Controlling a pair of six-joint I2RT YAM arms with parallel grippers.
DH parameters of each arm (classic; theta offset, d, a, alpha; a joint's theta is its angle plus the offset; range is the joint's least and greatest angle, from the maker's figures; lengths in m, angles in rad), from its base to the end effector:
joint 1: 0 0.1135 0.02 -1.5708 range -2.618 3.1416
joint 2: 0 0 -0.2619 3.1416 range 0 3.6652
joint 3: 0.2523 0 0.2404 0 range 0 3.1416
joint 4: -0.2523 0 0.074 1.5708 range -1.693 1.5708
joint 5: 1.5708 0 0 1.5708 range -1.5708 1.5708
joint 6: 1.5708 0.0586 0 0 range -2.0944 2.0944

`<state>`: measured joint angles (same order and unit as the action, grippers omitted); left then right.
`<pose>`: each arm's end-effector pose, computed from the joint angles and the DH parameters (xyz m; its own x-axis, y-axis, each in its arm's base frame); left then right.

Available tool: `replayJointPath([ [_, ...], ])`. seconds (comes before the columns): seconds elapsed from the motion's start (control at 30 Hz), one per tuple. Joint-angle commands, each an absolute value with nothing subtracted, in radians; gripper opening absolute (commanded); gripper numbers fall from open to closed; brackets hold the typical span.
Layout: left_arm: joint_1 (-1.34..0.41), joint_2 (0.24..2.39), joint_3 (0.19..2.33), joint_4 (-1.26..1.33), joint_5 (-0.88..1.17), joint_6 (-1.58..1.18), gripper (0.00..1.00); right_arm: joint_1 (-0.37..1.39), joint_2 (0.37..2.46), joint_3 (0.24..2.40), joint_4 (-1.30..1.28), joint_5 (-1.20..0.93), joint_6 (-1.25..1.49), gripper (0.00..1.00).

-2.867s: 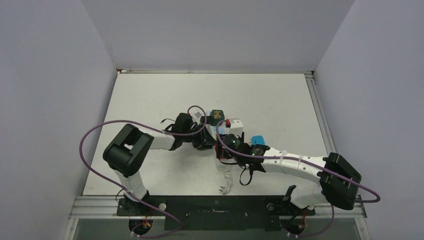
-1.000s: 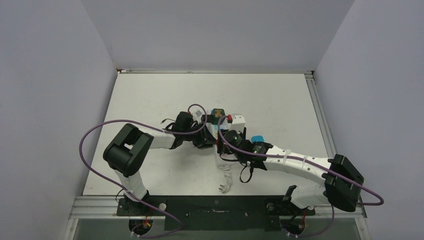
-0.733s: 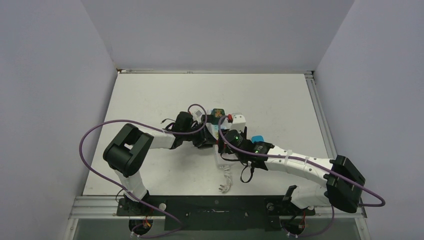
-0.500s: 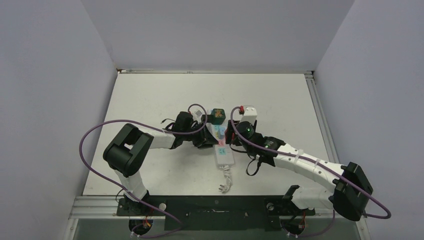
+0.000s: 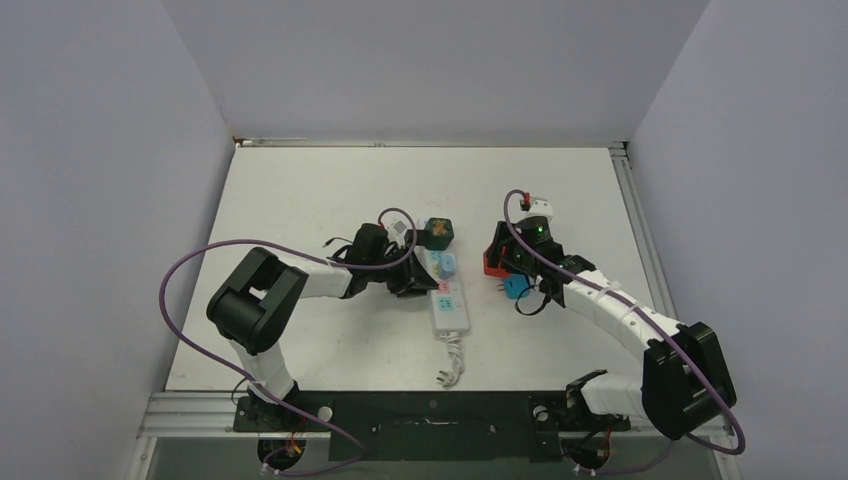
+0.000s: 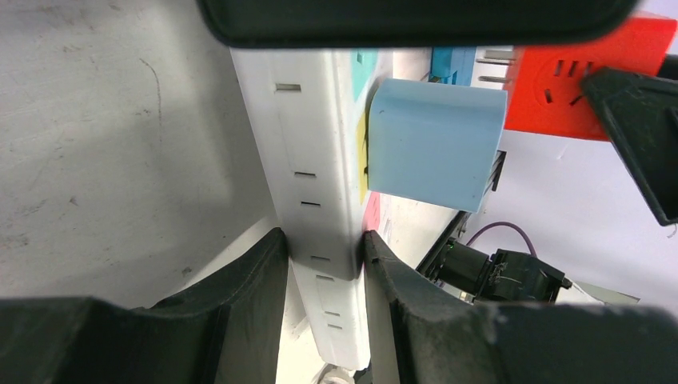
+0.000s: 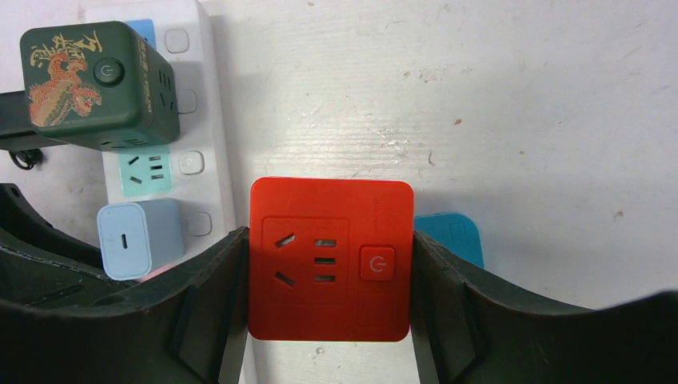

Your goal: Pull the plug off the socket

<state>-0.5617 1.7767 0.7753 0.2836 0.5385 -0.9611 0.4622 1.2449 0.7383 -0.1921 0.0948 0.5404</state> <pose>0.2745 -0.2082 0.1244 -0.9617 -0.2264 -0.1548 -0.0073 0.5854 -0.8107 0.2443 0.1155 0.2160 -0.6887 0.2291 -0.6879 -0.0288 0.9394 0.3417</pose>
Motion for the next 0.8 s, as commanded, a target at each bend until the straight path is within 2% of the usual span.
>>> replayJointPath([
  [0.0,-0.581,1.760,0.795,0.242,0.505,-0.912,0.00,0.399,1.282,0.743,-0.083,-0.062,0.517,0.05],
  [0.4,-0.583,1.760,0.796,0.243,0.513,-0.914,0.00,0.315,1.419,0.744,-0.014,-0.164,0.536,0.20],
  [0.67,-0.581,1.763,0.798,0.242,0.509,-0.914,0.00,0.299,1.437,0.741,-0.014,-0.167,0.537,0.47],
  [0.77,-0.581,1.765,0.798,0.240,0.512,-0.914,0.00,0.299,1.437,0.741,-0.016,-0.161,0.537,0.61],
])
